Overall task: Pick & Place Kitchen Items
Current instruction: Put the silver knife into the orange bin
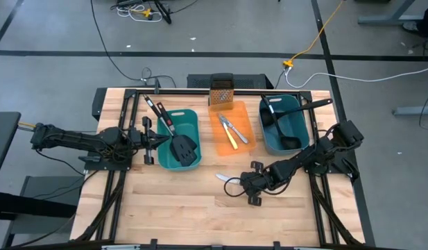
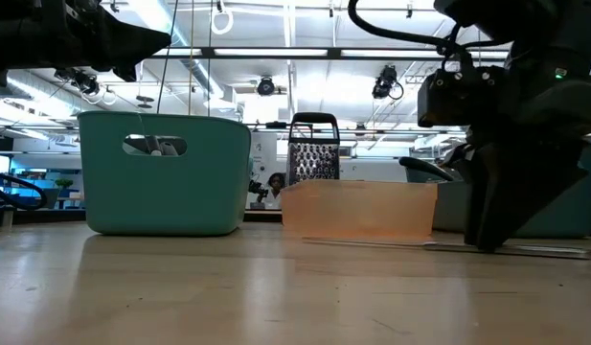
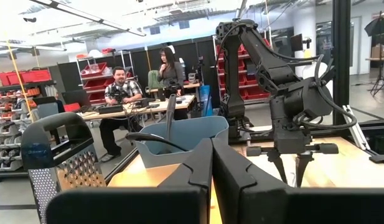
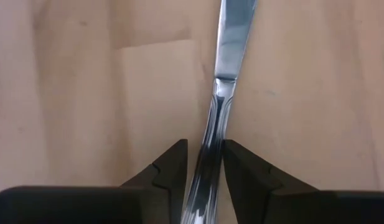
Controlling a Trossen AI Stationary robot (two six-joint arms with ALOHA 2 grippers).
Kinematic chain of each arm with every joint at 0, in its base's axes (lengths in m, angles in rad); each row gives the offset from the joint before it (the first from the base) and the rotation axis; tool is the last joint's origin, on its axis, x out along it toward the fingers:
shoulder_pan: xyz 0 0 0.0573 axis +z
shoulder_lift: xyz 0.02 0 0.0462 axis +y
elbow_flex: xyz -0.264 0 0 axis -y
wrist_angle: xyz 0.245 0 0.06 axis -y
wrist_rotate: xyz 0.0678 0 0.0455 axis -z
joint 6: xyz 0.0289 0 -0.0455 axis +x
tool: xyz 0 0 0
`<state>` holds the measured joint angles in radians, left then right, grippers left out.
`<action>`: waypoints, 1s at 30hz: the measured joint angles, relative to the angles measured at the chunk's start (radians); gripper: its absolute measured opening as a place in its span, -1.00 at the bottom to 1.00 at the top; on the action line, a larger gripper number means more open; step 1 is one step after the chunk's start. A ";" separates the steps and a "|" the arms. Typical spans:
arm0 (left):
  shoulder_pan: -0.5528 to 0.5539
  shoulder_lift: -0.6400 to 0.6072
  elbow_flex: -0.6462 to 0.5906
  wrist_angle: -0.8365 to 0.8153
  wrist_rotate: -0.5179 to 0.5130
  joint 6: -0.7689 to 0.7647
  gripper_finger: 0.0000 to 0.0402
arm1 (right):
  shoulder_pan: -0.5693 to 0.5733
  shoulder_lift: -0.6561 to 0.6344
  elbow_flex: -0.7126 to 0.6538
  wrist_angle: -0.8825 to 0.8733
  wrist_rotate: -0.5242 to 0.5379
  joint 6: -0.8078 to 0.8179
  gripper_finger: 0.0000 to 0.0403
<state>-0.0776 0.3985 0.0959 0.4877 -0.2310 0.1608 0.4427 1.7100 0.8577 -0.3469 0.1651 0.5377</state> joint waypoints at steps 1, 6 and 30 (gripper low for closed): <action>0.000 0.000 0.000 0.000 0.000 0.000 -0.94 | 0.000 0.000 0.000 0.006 -0.016 -0.004 -0.46; 0.000 0.000 0.000 0.000 0.000 0.000 -0.95 | 0.012 0.000 -0.016 0.079 -0.084 -0.013 -0.46; -0.217 0.418 0.249 0.022 0.026 -0.042 -0.97 | 0.107 -0.002 -0.081 0.213 -0.038 -0.138 -0.46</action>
<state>-0.2942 0.8162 0.3447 0.5094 -0.2047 0.1192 0.5495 1.7084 0.7767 -0.1341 0.1276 0.3994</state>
